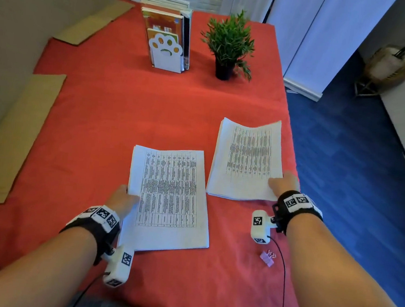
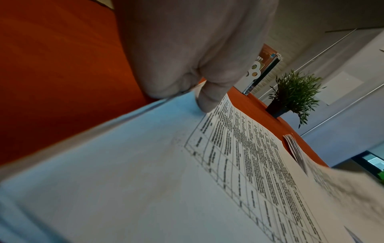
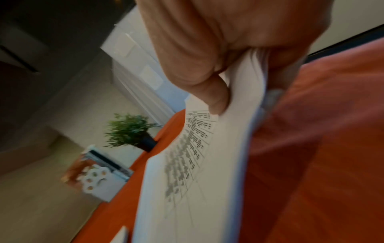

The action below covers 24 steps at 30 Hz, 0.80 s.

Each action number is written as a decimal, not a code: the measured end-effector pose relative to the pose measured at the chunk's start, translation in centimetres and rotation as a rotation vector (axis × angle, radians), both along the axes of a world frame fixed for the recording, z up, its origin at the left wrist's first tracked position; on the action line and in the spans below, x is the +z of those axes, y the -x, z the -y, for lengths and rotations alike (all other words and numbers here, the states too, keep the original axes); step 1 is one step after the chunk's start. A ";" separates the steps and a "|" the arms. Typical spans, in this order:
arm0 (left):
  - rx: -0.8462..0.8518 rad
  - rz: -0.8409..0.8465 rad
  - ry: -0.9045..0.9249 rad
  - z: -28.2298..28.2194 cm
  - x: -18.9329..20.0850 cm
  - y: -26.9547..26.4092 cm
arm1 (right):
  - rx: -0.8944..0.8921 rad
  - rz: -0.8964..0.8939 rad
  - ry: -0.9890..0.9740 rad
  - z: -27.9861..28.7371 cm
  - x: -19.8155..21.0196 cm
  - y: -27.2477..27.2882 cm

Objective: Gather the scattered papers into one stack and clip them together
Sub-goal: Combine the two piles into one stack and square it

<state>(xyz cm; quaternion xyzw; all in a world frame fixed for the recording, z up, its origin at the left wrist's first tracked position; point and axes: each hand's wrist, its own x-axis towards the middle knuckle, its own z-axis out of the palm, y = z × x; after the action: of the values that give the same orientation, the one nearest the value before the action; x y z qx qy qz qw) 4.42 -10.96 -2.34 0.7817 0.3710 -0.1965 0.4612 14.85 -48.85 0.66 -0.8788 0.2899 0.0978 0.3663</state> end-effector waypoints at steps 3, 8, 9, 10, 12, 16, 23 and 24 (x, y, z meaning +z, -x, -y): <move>0.000 0.007 0.010 -0.1 -0.1 -0.1 | 0.031 0.209 0.034 -1.1 2.9 -0.2; -0.026 0.000 0.017 -0.1 0.2 -0.1 | 0.094 0.369 -0.074 -3.7 6.9 0.5; -0.027 0.000 0.025 -0.2 0.2 -0.2 | 0.112 0.368 -0.098 -4.7 7.0 1.1; -0.025 -0.011 0.033 -0.2 0.2 -0.2 | 0.127 0.358 -0.139 -5.8 6.6 1.8; -0.023 -0.011 0.042 -0.6 -0.3 -0.5 | 0.136 0.318 -0.266 -8.2 4.4 3.8; -0.030 0.007 0.056 -4.0 -9.1 -2.4 | 0.196 0.157 -0.348 -12.3 -0.5 9.2; 0.006 0.047 0.028 -0.1 0.1 -0.5 | 0.284 -0.079 -0.232 -14.7 -3.0 12.3; 0.021 0.070 0.058 0.2 0.6 -0.3 | 0.305 -0.087 -0.204 -15.0 -3.0 12.3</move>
<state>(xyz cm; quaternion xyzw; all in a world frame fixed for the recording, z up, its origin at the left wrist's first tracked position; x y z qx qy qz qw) 4.73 -11.15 -1.76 0.7705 0.3569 -0.1750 0.4983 2.51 -33.88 -2.34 -0.8659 0.1573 0.2189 0.4214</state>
